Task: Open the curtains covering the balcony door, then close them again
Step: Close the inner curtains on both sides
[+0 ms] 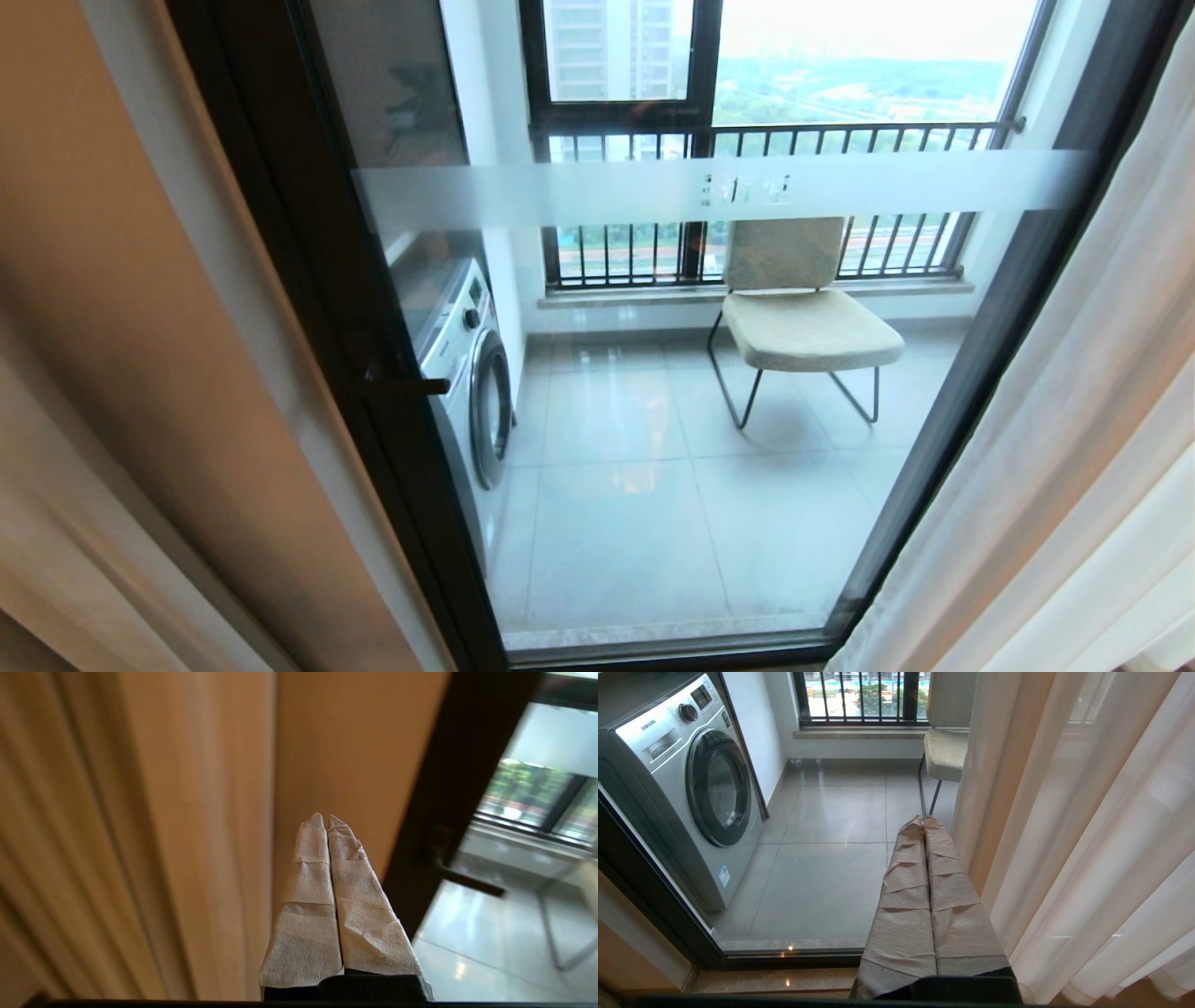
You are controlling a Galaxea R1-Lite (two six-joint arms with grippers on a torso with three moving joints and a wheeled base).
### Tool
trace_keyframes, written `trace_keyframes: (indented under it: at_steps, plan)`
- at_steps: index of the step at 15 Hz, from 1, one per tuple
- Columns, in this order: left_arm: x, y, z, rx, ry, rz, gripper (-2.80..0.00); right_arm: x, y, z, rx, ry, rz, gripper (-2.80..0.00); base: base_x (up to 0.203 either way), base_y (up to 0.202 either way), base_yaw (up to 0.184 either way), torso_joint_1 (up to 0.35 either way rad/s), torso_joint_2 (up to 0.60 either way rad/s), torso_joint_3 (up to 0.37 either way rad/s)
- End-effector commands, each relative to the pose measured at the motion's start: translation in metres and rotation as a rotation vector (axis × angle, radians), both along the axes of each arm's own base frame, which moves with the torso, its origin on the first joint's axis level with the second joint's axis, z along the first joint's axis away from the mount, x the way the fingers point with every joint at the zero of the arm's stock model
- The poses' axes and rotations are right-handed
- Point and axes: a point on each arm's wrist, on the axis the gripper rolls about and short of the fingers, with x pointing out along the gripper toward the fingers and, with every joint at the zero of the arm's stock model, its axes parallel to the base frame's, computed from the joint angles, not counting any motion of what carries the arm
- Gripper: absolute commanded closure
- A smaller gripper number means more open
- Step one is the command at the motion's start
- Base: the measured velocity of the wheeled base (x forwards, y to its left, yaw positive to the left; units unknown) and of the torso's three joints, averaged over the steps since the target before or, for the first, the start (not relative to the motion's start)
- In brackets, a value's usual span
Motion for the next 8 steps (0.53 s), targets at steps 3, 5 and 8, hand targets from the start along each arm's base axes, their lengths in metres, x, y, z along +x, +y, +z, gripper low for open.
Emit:
trace_keyframes:
  at_steps: [3,5,8]
  plan:
    - [0.049,0.006,0.038,-0.008,0.077,0.191,0.00,0.000,0.000,0.000,-0.001,0.000,0.000,0.00,0.000,0.000,0.000,0.000,0.00,0.000]
    - [0.064,0.015,0.049,-0.012,0.092,0.311,0.00,0.000,0.000,0.000,-0.001,0.000,0.000,0.00,0.000,0.000,0.000,0.000,0.00,0.000]
    - [0.093,0.032,0.065,-0.011,0.087,0.411,-2.80,0.000,0.000,0.000,-0.001,0.000,0.000,0.00,0.000,0.000,0.000,0.000,0.00,0.000]
